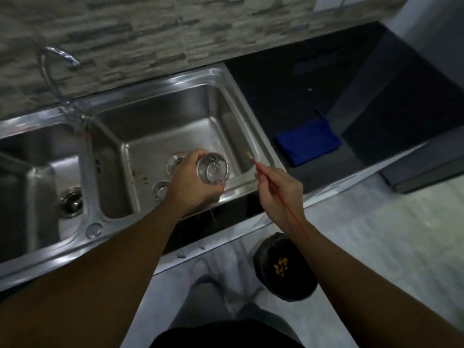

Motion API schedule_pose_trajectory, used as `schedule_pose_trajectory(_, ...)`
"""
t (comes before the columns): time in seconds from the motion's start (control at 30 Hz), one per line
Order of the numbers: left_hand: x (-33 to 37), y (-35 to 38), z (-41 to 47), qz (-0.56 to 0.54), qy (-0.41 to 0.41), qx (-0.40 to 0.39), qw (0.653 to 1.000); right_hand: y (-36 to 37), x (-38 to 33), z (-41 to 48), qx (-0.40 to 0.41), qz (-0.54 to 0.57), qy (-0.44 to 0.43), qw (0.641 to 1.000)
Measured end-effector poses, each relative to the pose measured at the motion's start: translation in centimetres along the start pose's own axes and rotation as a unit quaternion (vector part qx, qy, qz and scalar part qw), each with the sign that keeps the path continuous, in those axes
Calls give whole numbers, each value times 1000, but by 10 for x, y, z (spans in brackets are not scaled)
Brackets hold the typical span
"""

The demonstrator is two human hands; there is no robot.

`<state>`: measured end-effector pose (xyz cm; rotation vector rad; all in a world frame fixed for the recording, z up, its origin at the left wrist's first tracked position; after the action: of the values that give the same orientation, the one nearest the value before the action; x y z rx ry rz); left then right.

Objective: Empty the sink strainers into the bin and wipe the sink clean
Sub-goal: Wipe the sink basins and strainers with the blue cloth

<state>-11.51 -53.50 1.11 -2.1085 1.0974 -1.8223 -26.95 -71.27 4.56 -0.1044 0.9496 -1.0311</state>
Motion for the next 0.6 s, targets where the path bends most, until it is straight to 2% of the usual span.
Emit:
schedule_pose_trajectory(0.2,-46,-21,56,29,-6,4,1000,107,25,35,-159,-54,35,985)
schedule_pose_trajectory(0.33,-86,-2,91,69,-62,-17,996,141,52,26,-250,-83,68,962)
schedule_pose_trajectory(0.6,-136,53,141,109,-127,-105,980,139,56,17,-237,-125,119,956)
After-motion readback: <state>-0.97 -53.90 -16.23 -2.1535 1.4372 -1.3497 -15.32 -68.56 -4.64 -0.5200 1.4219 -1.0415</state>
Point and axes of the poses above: each hand's wrist, its own z-axis towards the middle knuckle, its own y-axis out of the palm, x = y × z, the point moved 9 cm from there along z, towards the middle knuckle, and after that the axes turned 15 degrees about -y, right-handed, at the moved point
